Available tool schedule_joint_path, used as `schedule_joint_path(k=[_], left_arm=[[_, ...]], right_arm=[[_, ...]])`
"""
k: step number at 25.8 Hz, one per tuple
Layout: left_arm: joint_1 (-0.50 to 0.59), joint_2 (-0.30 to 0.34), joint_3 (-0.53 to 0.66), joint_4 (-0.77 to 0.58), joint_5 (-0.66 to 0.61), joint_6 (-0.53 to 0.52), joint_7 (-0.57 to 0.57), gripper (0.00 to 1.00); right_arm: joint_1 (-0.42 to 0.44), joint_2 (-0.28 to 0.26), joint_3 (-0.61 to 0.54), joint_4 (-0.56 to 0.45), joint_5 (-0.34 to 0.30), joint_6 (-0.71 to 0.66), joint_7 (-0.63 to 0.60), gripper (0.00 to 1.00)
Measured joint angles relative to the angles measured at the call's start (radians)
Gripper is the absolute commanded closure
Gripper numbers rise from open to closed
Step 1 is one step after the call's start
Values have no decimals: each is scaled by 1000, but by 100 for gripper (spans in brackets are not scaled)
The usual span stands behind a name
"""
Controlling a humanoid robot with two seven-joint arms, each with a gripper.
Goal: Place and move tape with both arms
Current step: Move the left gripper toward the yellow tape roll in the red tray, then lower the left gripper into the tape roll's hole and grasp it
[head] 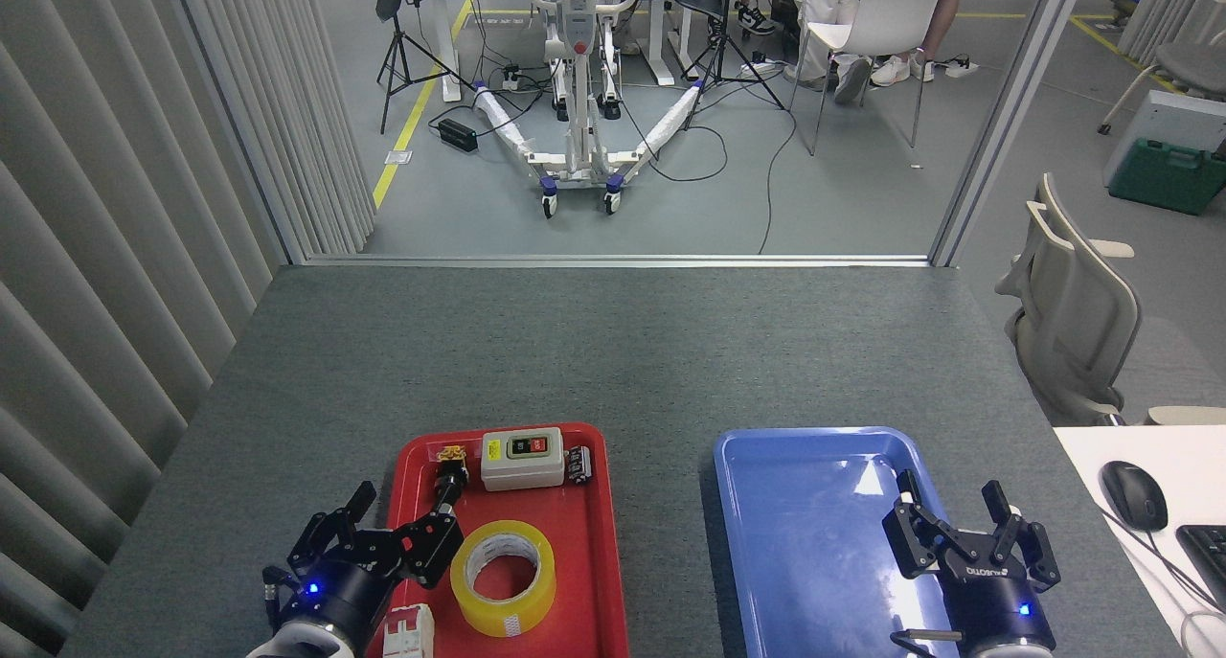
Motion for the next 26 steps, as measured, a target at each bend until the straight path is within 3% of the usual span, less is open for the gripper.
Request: schedule_joint_path(k=[18,20,26], left_arm=[[-24,-3,15,17,-1,-79,-42,0],[-54,-2,14,17,-1,-79,-122,0],[-203,-14,8,80,6,-85,-580,0]], right_arm=[[-1,0,-1,-1,5,-1,-3,0],[-1,1,-1,-1,5,-1,-3,0],[8,3,4,0,6,-1,-3,0]])
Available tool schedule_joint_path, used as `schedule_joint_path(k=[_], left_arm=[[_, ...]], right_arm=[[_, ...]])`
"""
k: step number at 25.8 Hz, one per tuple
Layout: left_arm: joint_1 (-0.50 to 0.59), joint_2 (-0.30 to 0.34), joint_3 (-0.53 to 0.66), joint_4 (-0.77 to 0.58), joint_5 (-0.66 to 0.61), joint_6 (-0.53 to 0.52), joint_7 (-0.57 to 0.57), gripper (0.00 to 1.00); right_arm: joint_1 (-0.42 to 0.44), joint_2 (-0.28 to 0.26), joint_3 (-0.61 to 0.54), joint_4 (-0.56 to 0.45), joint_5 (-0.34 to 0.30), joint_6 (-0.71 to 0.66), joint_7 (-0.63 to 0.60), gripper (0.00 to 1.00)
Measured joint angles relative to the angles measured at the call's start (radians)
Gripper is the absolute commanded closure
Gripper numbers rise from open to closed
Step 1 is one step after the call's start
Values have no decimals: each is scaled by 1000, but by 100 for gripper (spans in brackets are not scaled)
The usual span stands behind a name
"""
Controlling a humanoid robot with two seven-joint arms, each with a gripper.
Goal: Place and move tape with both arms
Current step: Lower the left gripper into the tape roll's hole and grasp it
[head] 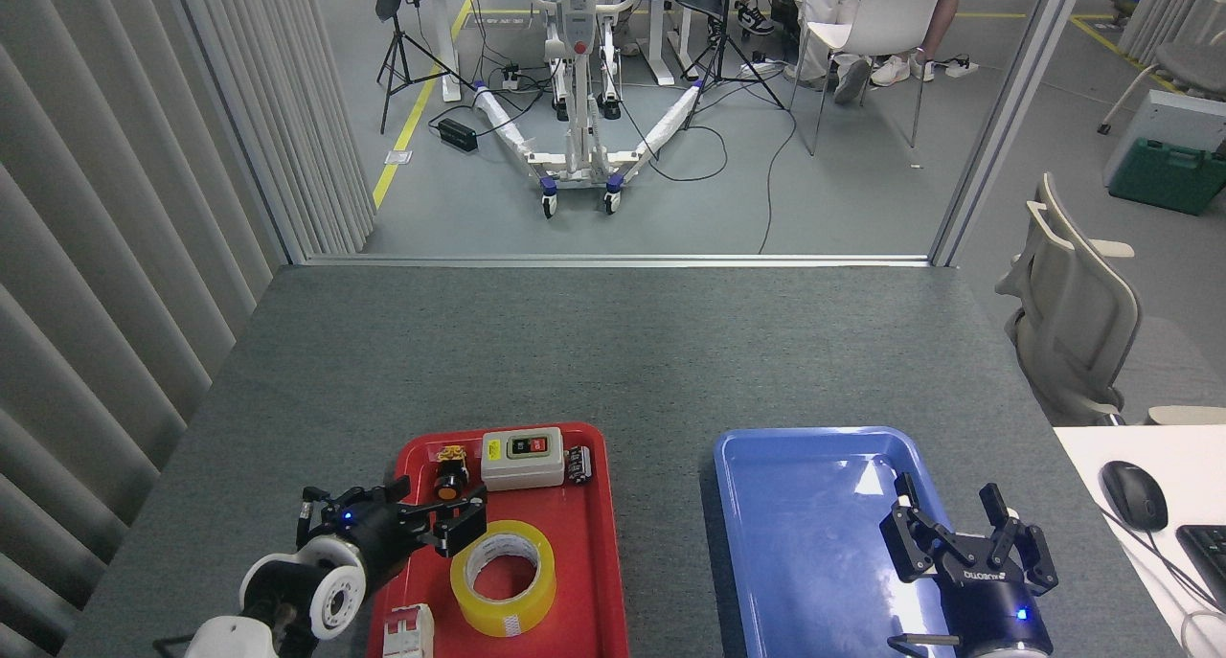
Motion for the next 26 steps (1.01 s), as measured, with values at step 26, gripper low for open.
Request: schedule_joint_path(k=[26], left_arm=[[-310,-167,-17,365,-210,-10,-773,23]], right_arm=[[7,-3,-6,0,0,-21,0,0]])
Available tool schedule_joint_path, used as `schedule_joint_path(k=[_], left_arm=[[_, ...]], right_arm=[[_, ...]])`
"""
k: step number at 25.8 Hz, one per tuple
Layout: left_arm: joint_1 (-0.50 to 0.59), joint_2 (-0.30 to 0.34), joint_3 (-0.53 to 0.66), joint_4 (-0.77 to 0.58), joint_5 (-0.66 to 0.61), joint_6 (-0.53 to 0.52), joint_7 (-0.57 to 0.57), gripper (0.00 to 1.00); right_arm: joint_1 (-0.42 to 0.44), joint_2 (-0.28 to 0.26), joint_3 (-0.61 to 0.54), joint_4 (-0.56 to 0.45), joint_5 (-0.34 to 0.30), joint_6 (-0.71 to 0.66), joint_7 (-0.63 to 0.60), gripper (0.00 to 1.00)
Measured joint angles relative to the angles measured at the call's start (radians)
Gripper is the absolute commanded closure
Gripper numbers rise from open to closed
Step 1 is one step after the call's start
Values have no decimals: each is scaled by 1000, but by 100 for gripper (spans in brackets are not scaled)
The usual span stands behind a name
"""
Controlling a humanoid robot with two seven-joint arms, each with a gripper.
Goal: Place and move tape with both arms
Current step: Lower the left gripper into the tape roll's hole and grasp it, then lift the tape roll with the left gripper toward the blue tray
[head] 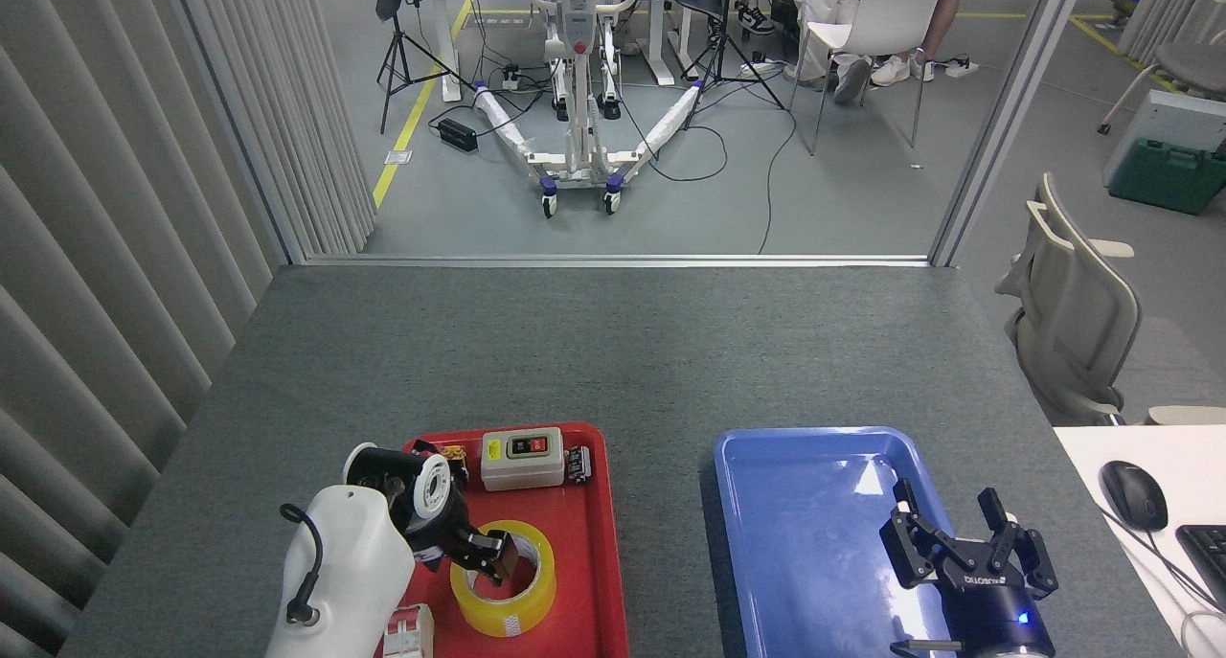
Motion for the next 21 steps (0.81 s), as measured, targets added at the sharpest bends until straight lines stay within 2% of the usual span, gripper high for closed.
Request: schedule_joint_path(k=[3,6,7,9,14,18,21], left_arm=[[-4,-6,2,24,-4,1,29,43],[-7,-9,3,51,-5,1,80,58],[-9,-9,3,60,-5,2,97,70],[-11,-10,2,82,-5,1,125,100],[-13,-9,2,95,5,-56,145,100],[-24,3,2,73,21,-210,148,100],[-45,44,1,20,129,-360,149,100]], right_arm=[[-1,-3,0,0,-2,-5,0,0],[-1,-6,0,0,-3,-9,0,0],[-1,-7,-1,0,-4,-9,0,0],[-1,-7,-1,0,-4,-12,0,0],[-1,-8,-3,0,-6,-20,2,0],[-1,-6,-3,0,-6,-23,4,0],[0,-6,-3,0,-5,-23,4,0]])
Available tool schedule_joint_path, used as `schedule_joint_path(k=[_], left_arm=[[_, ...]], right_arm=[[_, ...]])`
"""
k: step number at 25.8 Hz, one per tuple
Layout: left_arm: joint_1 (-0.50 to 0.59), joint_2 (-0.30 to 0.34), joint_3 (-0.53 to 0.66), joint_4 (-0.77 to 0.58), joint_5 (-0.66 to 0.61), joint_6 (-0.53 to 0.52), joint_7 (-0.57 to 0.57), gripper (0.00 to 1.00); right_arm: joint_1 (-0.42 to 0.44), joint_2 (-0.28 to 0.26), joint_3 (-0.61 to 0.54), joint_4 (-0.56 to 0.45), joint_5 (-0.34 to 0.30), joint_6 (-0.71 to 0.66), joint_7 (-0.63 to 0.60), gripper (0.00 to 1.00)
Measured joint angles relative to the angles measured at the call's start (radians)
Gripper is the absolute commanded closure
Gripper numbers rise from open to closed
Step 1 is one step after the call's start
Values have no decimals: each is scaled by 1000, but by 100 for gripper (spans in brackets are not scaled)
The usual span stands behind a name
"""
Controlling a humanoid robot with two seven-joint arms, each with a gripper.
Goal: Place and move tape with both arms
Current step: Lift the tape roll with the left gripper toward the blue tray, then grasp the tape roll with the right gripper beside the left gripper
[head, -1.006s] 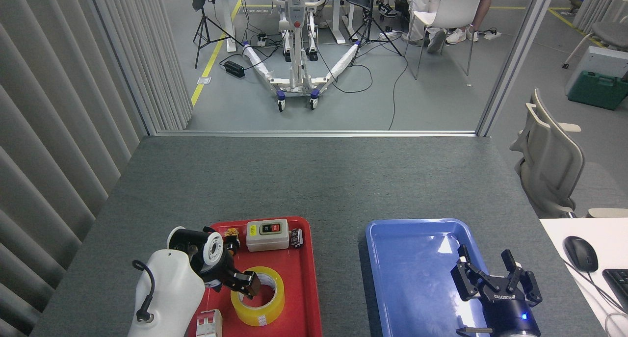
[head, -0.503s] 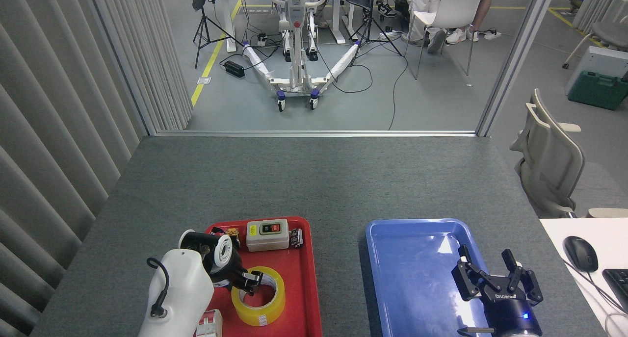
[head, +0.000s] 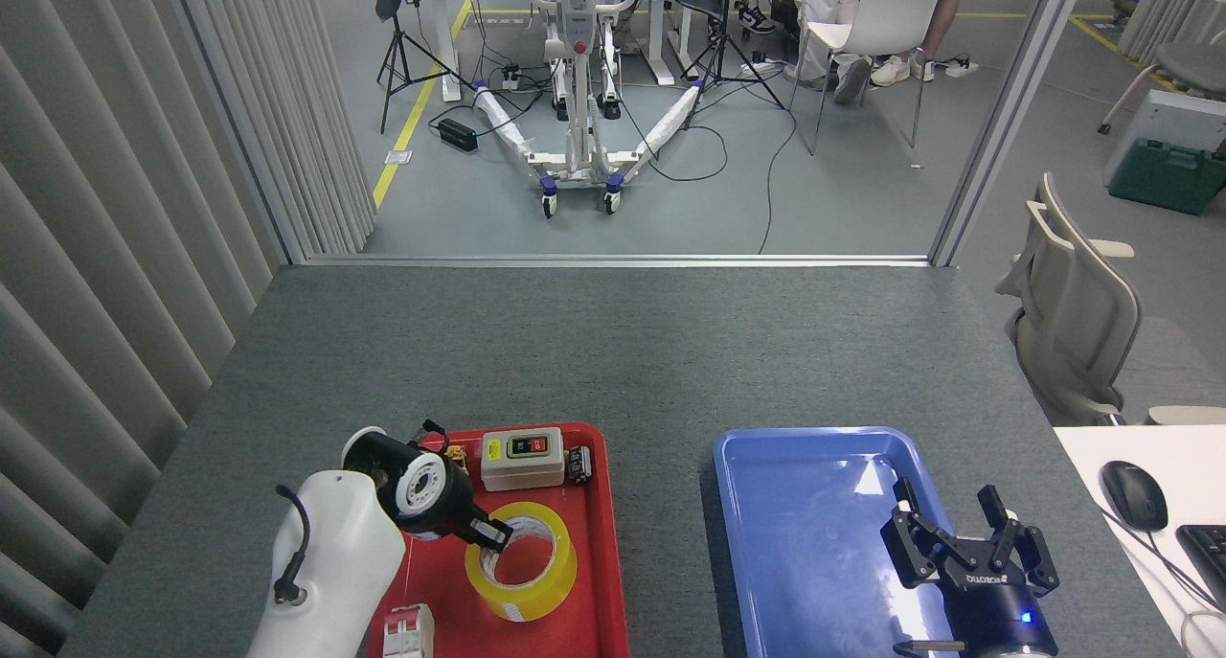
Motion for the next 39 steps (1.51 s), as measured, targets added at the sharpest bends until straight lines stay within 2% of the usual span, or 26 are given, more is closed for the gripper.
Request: schedule_joint_path(k=[3,5,9,13,16,21,26,29,33,36,39], left_arm=[[-33,39,-2,-44,247,-196,3,100],[-47,48,-2,-41,418,-278,3,100],[-56,45,-1,10,672,-338,5,100],[-51,27,-2,35,798,-350,39,100],[-38,27,-2,38,842,-352,101,100],[-3,41,-2,34,900,-352,280,100],[15,35,-24,44,937,-353,434,100],[16,32,-38,76,963,-353,459,100],[43,23,-59,103,971,-353,467,100],[67,7,-75,110,957,-353,426,100],[76,1,-86,114,945,-353,358,100]], right_arm=[[-1,-4,0,0,1,-9,-1,0],[-3,-3,1,0,1,-19,-2,0],[1,4,2,-1,4,-49,-2,0],[4,2,2,-1,4,-81,-2,0],[5,-1,1,-5,4,-98,-2,0],[5,-2,-7,-10,6,-100,-7,0],[0,-19,-11,-21,12,-83,54,0],[3,-65,8,-48,15,-107,66,0],[23,-148,62,-99,-22,-236,-3,0],[29,-197,107,-134,-53,-348,-52,0],[32,-218,144,-162,-66,-473,-81,0]])
